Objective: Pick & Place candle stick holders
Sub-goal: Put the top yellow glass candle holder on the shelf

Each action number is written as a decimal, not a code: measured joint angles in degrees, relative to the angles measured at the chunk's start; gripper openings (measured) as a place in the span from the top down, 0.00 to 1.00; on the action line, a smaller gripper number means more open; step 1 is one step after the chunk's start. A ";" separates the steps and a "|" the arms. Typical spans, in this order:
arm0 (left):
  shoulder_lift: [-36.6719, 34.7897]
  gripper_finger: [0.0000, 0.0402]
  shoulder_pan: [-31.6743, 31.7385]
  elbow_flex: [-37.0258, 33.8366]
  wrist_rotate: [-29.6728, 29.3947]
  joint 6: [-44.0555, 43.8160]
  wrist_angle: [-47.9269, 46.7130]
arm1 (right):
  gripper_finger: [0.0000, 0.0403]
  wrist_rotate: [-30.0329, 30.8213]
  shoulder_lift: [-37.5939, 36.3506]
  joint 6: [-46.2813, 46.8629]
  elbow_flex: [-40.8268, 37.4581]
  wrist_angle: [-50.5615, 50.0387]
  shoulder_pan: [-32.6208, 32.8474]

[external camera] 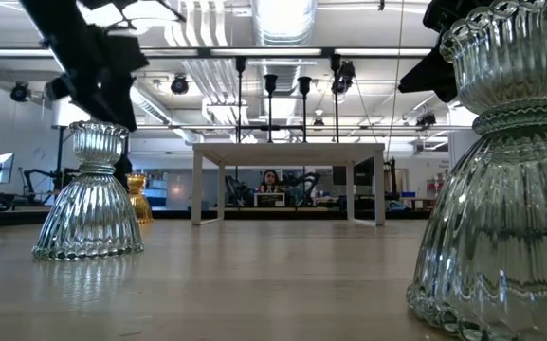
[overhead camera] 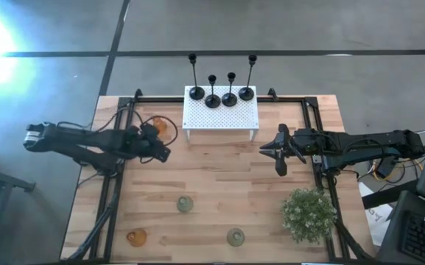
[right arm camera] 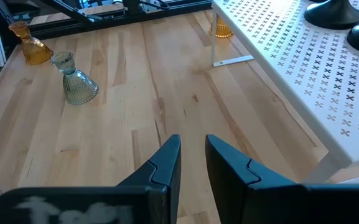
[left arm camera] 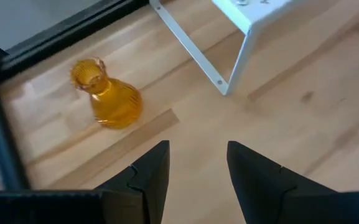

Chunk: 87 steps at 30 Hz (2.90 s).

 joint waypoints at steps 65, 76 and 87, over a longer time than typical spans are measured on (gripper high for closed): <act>8.97 0.34 22.75 -34.19 -12.21 13.36 65.69 | 0.83 0.00 0.00 0.00 -0.02 0.02 0.00; 20.89 0.34 26.92 -34.19 -10.28 15.77 78.68 | 0.83 -0.01 -0.01 0.00 -0.01 0.00 0.00; 28.14 0.37 27.39 -33.35 -14.78 24.38 91.53 | 0.83 -0.02 -0.01 0.00 -0.01 0.00 0.00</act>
